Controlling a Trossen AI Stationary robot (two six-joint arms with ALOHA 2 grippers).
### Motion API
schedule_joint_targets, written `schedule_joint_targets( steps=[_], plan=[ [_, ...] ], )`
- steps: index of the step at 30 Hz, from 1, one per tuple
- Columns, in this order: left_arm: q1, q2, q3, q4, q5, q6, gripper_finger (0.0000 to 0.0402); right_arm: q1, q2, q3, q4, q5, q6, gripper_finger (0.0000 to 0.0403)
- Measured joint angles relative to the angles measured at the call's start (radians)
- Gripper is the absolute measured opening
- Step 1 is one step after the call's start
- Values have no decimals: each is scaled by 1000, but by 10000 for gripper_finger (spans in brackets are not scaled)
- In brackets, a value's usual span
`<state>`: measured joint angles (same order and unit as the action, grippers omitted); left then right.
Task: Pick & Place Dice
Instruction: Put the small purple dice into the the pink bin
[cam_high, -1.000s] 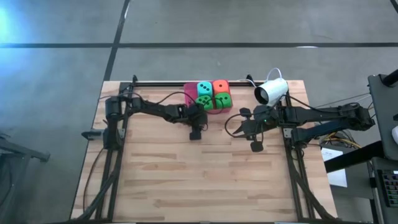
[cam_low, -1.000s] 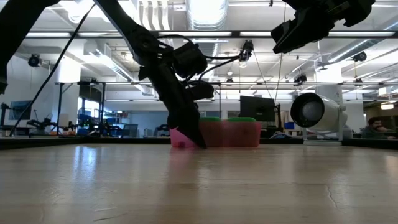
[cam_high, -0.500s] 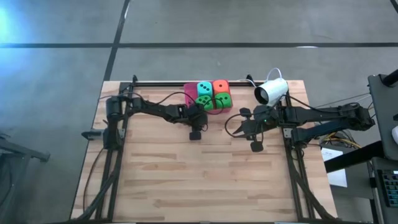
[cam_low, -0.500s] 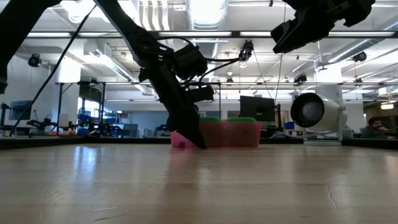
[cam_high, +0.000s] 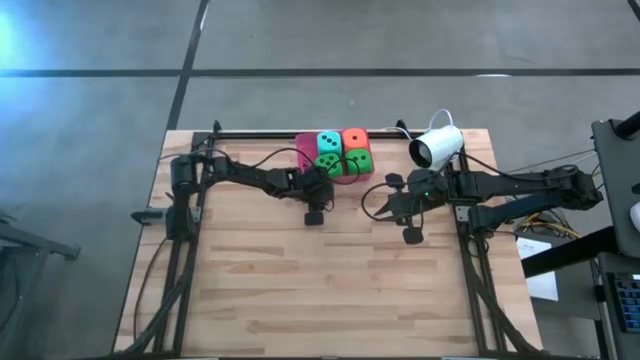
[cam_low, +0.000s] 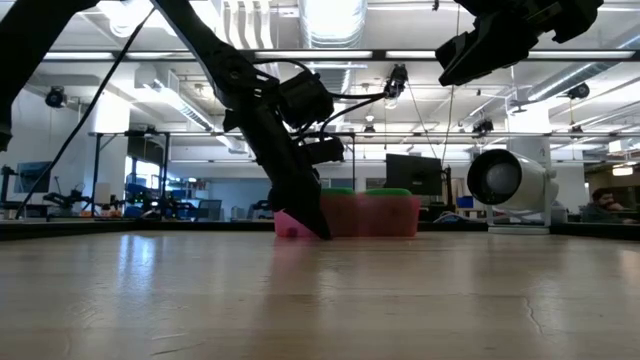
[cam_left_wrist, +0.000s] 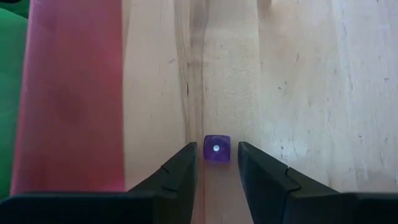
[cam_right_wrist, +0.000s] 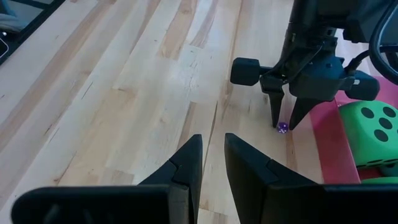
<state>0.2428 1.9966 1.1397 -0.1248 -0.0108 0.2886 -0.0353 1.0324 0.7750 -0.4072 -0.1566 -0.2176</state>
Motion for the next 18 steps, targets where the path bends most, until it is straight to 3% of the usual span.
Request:
schedule_joint_targets(
  steps=[7, 15, 18],
  plan=[
    [0, 1, 0, 2, 0, 0, 113, 0, 0, 0, 0, 0, 0, 63],
    [1, 1, 0, 5, -21, 3, 36, 0, 0, 0, 0, 0, 0, 63],
    [1, 1, 0, 5, -22, 12, 34, 0, 0, 0, 0, 0, 0, 63]
  ],
)
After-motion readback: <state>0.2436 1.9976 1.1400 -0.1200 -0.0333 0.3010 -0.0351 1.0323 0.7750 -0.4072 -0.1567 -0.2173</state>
